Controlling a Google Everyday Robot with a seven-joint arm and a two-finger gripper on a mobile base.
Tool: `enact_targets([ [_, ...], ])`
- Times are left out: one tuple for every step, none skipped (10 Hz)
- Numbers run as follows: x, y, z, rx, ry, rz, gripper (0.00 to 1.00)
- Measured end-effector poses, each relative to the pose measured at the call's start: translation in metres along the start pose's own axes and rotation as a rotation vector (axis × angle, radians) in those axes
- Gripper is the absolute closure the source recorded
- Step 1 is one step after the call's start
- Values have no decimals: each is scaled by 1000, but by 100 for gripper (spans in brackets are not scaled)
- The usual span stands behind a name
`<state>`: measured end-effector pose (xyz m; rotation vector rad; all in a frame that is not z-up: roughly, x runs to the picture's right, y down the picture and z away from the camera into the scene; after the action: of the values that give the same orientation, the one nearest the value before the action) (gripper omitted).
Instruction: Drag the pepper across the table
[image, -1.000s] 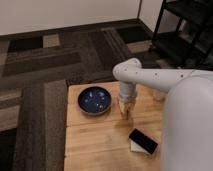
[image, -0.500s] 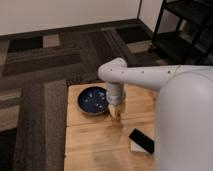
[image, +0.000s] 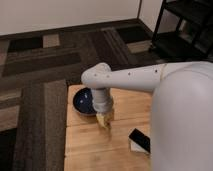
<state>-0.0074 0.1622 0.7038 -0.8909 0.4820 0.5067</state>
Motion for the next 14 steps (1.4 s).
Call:
enact_targets([
  [-5, 9, -4, 9, 2, -31, 100],
  [-14, 19, -8, 25, 5, -77, 100],
  [-27, 29, -14, 47, 6, -134, 100],
  [-35, 34, -18, 63, 5, -170, 100],
  [-50, 43, -22, 83, 7, -229, 100],
  [-57, 48, -23, 90, 11, -260, 100],
  [-67, 56, -23, 98, 19, -302, 100],
  [-78, 62, -22, 104, 29, -346, 100],
  [-88, 67, -20, 109, 40, -387, 100],
  [-98, 72, -19, 114, 47, -421, 100],
  [-112, 79, -18, 125, 55, -467, 100],
  [-122, 82, -18, 135, 56, -495, 100],
  [-136, 87, -20, 152, 52, -531, 100],
  [-149, 92, -24, 171, 44, -564, 100],
])
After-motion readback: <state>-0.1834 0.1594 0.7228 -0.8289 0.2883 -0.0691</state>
